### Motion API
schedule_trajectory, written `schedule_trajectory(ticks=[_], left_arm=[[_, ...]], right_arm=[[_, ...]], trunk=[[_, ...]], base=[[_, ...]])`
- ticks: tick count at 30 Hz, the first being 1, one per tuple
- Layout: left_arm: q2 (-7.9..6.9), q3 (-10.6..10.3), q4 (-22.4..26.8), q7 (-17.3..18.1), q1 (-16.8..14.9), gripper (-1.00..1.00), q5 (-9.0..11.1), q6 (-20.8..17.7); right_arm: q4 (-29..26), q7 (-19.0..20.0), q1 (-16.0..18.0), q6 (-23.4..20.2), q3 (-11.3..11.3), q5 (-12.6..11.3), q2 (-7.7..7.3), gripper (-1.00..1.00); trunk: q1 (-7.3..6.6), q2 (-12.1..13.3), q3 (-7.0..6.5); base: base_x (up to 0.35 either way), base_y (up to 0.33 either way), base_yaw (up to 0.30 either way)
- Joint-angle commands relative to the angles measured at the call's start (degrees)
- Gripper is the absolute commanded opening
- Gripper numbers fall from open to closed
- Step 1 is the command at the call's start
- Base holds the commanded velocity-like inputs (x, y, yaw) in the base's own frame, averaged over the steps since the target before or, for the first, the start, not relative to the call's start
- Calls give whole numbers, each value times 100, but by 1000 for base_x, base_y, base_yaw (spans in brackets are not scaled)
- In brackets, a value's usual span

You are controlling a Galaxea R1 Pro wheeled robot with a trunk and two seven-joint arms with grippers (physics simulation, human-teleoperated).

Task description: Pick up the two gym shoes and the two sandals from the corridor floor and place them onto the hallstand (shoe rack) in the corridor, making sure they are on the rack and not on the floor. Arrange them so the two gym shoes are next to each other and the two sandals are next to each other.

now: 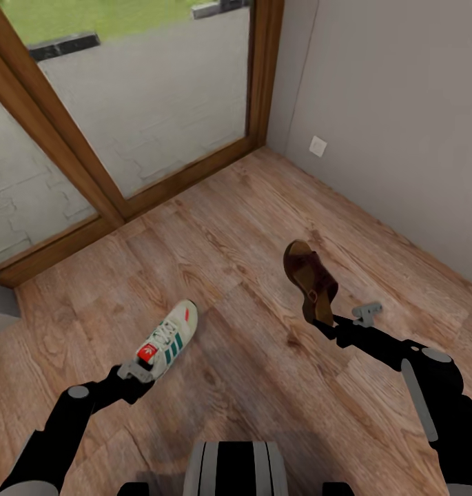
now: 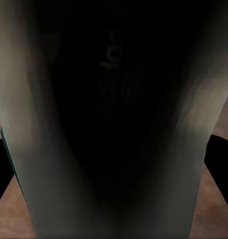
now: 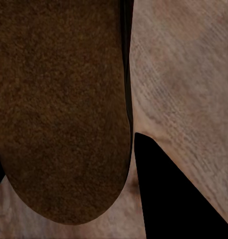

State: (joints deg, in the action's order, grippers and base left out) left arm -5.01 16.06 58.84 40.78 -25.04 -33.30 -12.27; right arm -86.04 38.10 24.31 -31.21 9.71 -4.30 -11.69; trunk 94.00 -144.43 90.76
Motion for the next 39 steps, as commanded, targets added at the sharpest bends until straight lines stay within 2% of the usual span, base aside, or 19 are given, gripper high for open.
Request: schedule_trajectory(ticks=[1, 3, 6, 9, 12, 15, 17, 19, 20, 21, 23, 24, 26, 27, 28, 31, 35, 38, 39], left_arm=[[2, 12, -9, 11, 0, -100, 52, -32], [-2, 17, -47, -160, 52, -100, 307, -29], [-4, 19, -81, -482, 165, -100, 578, -18], [-3, 19, -157, -738, 244, -100, 768, 52], [-1, 20, -232, -924, 371, -100, 1000, 325], [0, 20, -267, -997, 517, -100, 1198, 601], [-4, 40, -331, -1033, 686, -100, 1453, 754], [-10, 144, -483, -1048, 813, -100, 1723, 1011], [-16, 207, -592, -1057, 858, -100, 1817, 1256], [-31, 319, -805, -1073, 968, -100, 1921, 1769], [-48, 634, -958, -1082, 1099, -100, 1986, 2290], [-48, 745, -971, -1077, 1121, -100, 1994, 2353], [-19, 932, -1025, -1077, 1153, -100, 1989, 2438], [-12, 969, -1079, -1075, 1161, -100, 1991, 2456], [-10, 983, -1117, -1075, 1166, -100, 1991, 2463], [-8, 1030, -1310, -1078, 1225, -100, 2002, 2485], [-7, 1044, -1387, -1081, 1305, -100, 2011, 2491], [-3, 1048, -1401, -1083, 1362, -100, 2026, 2497], [1, 1058, -1416, -1088, 1414, -100, 2109, 2501]], right_arm=[[-1, -7, 1, -62, 5, -54, 0, -100], [-1, -10, -1, -58, 5, -53, 0, -100], [1, -10, -3, -58, 2, -50, 7, -100], [5, -6, -4, -54, -2, -47, 13, -100], [14, -5, -4, -54, -3, -41, 17, -100], [104, -13, -10, -38, 2, 13, 13, -100], [396, -19, -12, 177, 10, 245, -12, -100], [676, -35, -15, 600, 12, 607, -16, -100], [815, -87, -33, 862, 16, 806, -7, -100], [999, -297, -135, 1306, 38, 1050, 11, -100], [1108, -817, -460, 1732, 57, 1174, 45, -100], [1118, -954, -555, 1781, 57, 1182, 80, -100], [1144, -1264, -760, 1905, 62, 1195, 294, -100], [1180, -1415, -845, 2017, 63, 1198, 421, -100], [1216, -1500, -886, 2097, 64, 1199, 481, -100], [1639, -2094, -1052, 2890, 63, 1202, 717, -100], [2460, -2475, -1119, 3834, 58, 1195, 803, -100], [2915, -2542, -1130, 4176, 58, 1190, 817, -100], [3464, -2573, -1136, 4526, 58, 1187, 823, -100]], trunk=[[-3, 0, -24], [-8, 3, -80], [-16, 7, -168], [-24, 11, -257], [-31, 15, -346], [-31, 15, -369], [-31, 15, -385], [-31, 15, -401], [-31, 15, -409], [-31, 15, -416], [-31, 15, -432], [-31, 15, -440], [-31, 15, -456], [-31, 15, -464], [-31, 15, -472], [-31, 15, -496], [-37, 18, -572], [-44, 22, -662], [-47, 23, -692]], base=[[0, 0, -84], [0, 0, -110], [0, 0, -130], [0, 0, -141], [0, 0, -154], [0, 0, -161], [0, 0, -166], [0, 0, -167], [0, 0, -168], [0, 0, -168], [0, 0, -168], [0, 0, -168], [0, 0, -168], [0, 0, -168], [0, 0, -168], [0, 0, -169], [0, 0, -170], [0, 0, -170], [0, 0, -171]])
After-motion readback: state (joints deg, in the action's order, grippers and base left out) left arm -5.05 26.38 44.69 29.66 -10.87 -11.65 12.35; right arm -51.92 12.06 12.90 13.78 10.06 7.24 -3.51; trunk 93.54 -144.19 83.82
